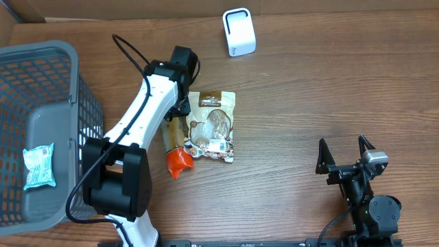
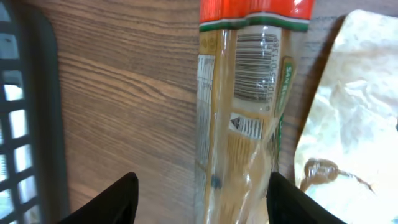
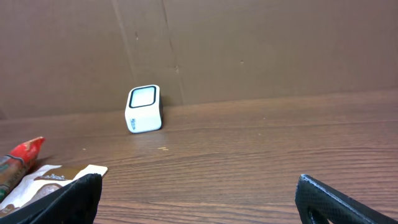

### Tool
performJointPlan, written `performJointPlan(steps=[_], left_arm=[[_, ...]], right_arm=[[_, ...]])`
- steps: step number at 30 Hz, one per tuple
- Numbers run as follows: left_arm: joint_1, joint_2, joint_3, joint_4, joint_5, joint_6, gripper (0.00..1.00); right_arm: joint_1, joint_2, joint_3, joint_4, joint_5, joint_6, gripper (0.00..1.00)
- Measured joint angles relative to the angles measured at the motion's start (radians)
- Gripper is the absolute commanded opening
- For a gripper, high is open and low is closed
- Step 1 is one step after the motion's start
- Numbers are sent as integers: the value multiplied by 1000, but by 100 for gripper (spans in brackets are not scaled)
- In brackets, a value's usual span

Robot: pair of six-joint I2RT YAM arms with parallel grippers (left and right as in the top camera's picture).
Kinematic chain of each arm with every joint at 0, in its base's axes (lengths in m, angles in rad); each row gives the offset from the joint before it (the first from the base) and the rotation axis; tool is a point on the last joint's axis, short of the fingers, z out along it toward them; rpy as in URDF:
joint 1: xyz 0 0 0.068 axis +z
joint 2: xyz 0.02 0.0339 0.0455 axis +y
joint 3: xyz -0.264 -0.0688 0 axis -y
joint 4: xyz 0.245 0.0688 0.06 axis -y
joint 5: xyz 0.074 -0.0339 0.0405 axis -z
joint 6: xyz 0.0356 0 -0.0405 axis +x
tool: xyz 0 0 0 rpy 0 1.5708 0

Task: Scan the item barcode
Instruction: 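Place the red-capped tube on the table left of the snack bag, then reach into the basket and grasp the mint-green packet with left gripper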

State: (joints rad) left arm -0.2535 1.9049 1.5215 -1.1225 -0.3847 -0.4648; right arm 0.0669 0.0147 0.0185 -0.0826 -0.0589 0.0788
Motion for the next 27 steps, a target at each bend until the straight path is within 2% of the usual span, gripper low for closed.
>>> performJointPlan(steps=[7, 11, 12, 15, 19, 23, 27], left_arm=[[10, -34, 319, -190, 27, 38, 60], [58, -143, 515, -254, 55, 47, 78], [94, -198, 548, -268, 60, 39, 79], [199, -300, 581, -329, 63, 29, 80], [459, -380, 588, -444, 58, -1, 80], [682, -369, 516, -401, 62, 5, 78], [823, -359, 363, -312, 96, 30, 77]], right_arm=[[0, 0, 0, 0, 0, 0, 100], [0, 0, 0, 0, 0, 0, 100], [0, 0, 0, 0, 0, 0, 100], [0, 0, 0, -1, 0, 0, 100], [0, 0, 0, 0, 0, 0, 100], [0, 0, 0, 0, 0, 0, 100], [0, 0, 0, -1, 1, 0, 100]])
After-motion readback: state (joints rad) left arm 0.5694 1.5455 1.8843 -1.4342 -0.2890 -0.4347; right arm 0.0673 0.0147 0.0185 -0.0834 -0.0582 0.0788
